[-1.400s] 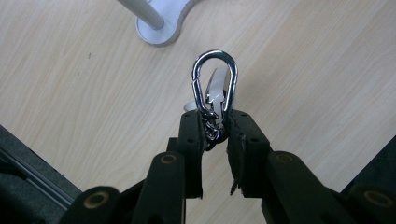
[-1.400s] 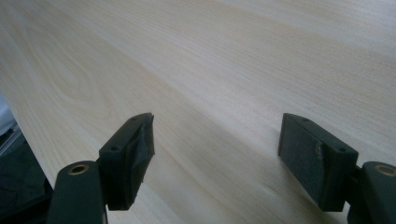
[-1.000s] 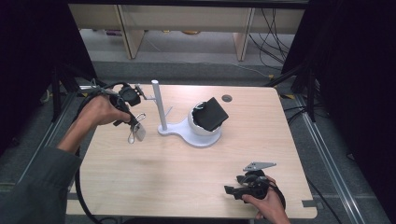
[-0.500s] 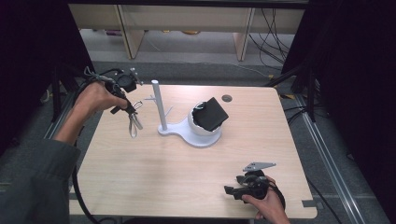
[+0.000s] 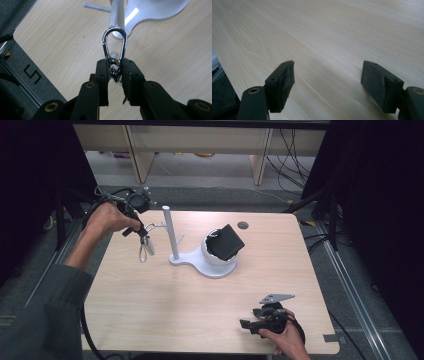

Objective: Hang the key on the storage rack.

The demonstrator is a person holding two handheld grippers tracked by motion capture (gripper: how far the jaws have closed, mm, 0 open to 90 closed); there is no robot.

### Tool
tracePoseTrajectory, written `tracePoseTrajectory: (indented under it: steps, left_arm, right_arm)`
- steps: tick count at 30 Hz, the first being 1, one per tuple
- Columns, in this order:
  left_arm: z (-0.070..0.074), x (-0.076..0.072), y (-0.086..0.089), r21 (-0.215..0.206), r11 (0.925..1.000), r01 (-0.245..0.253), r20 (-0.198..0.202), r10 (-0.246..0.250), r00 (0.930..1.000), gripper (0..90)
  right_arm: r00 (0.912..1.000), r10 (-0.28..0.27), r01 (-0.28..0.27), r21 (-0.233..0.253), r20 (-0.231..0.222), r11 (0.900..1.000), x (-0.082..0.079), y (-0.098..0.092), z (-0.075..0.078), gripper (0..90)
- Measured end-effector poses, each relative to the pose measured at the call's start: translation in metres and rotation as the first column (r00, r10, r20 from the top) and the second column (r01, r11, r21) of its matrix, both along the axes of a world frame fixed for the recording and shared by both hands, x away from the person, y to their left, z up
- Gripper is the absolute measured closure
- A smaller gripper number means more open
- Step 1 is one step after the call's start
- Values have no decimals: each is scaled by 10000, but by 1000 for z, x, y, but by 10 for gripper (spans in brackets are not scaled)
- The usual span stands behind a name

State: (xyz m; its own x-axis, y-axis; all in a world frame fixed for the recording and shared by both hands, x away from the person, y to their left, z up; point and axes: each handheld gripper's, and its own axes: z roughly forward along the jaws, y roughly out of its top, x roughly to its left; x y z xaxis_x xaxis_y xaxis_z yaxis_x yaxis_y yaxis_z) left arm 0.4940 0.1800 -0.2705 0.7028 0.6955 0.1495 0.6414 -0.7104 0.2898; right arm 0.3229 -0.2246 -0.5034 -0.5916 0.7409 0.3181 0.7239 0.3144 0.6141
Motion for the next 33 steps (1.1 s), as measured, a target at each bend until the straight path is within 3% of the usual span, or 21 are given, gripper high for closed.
tracePoseTrajectory:
  steps: [5, 6, 10, 11, 14, 15, 17, 19, 20, 22, 26, 29, 31, 33]
  left_arm:
    - [-3, 6, -3, 100, 9999, -66, -107, 67, 9999, 751]
    - [-4, 7, -4, 158, 9998, -91, -128, 93, 9999, 750]
    - [-7, 11, -6, 7, 9998, -184, -46, 184, 9998, 750]
    - [-7, 12, -6, 40, 9999, -151, -160, 152, 9998, 750]
    - [-10, 15, -7, 125, 9996, -246, -159, 248, 9996, 750]
    - [-10, 16, -8, 103, 9997, -240, -100, 241, 9997, 750]
    - [-12, 16, -9, 116, 9997, -192, -106, 193, 9998, 750]
    - [-13, 17, -12, 113, 9998, -170, -56, 171, 9998, 750]
    - [-14, 18, -13, 141, 9999, -100, -111, 102, 9999, 750]
    - [-16, 19, -15, 225, 9997, -42, -96, 44, 9999, 749]
    - [-22, 21, -17, -1, 9999, -126, -64, 126, 9999, 749]
    - [-27, 21, -17, -50, 9998, -183, -38, 183, 9998, 748]
    - [-30, 23, -16, -1, 9997, -226, 153, 226, 9996, 749]
    - [-32, 23, -15, -167, 9997, -202, 160, 205, 9997, 747]
  right_arm:
    - [9999, 53, -53, -32, 96, 10000, 1, 0, 0, 277]
    - [9997, 238, -239, -275, -22, 9993, 1, -1, 2, 277]
    - [9998, 196, -195, -222, 26, 9996, 1, -1, 1, 277]
    - [9994, 260, -262, -126, -222, 9996, 0, 0, 2, 277]
    - [9992, 312, -316, -145, -230, 9994, 0, -1, 2, 277]
    - [9995, 321, -321, -226, -20, 9992, 1, -1, 2, 277]
    - [9997, 184, -187, -216, -159, 9996, 0, 0, 2, 277]
    - [9992, 399, -399, -260, 2, 9989, 1, -2, 1, 277]
    - [9996, 183, -186, -121, -211, 9998, -1, 0, 2, 277]
    - [9995, 278, -274, -243, 151, 9993, 1, -1, 1, 277]
    - [9998, 182, -182, -169, -32, 9997, 0, 0, 1, 277]
    - [9996, 271, -269, -246, 84, 9993, 0, 0, 1, 277]
    - [9996, 243, -245, -233, -117, 9994, 0, 0, 2, 277]
    - [9995, 315, -313, -223, 91, 9993, 0, 0, 1, 276]
